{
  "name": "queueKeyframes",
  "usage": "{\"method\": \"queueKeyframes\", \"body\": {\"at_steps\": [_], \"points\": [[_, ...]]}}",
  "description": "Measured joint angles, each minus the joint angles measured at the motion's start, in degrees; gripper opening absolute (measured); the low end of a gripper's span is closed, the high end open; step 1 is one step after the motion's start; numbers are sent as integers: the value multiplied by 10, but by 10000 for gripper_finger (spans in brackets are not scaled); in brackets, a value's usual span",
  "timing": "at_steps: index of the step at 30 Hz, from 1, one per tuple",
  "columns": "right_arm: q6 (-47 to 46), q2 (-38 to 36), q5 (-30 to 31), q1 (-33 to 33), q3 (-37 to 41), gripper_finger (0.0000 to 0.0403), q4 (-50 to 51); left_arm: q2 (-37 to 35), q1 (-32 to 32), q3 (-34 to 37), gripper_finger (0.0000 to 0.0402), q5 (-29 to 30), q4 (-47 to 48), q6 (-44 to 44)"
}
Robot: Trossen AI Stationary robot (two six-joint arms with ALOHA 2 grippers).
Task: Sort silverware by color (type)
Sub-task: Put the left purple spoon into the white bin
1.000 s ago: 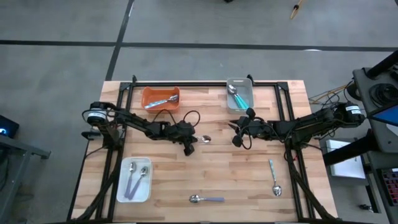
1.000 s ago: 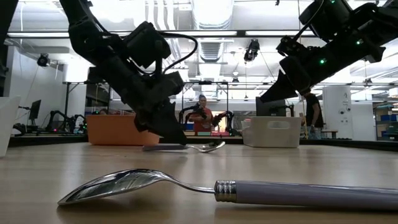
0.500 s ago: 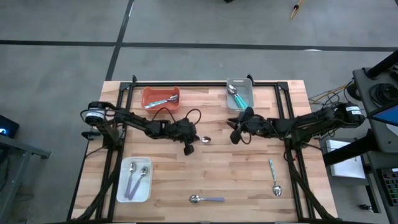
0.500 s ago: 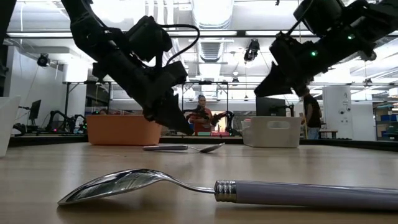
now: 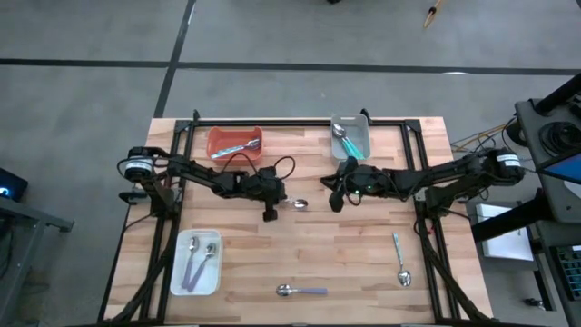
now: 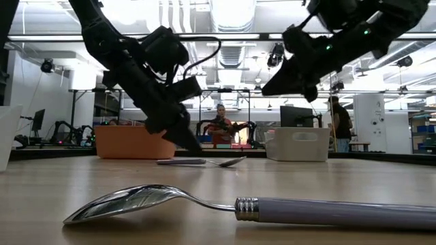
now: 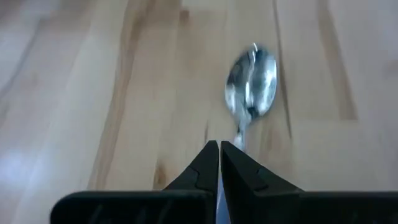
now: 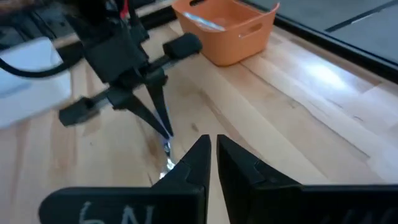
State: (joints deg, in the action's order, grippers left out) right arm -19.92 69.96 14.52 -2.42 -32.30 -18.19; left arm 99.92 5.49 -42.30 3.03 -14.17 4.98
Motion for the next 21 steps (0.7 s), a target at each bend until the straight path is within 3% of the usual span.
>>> {"method": "queueKeyframes", "body": {"at_steps": [5,11,15,21], "points": [[16,73,-9,0,-31,13,-1,-3,0,0,0,0,43,-1],[60,177,-80,0,-87,13,-1,-3,0,2,0,0,49,-25],[81,238,-142,0,-126,13,-1,-5,-1,1,0,-12,59,-85],[108,290,-210,0,-158,13,16,-7,-4,0,0,-21,77,-155]]}}
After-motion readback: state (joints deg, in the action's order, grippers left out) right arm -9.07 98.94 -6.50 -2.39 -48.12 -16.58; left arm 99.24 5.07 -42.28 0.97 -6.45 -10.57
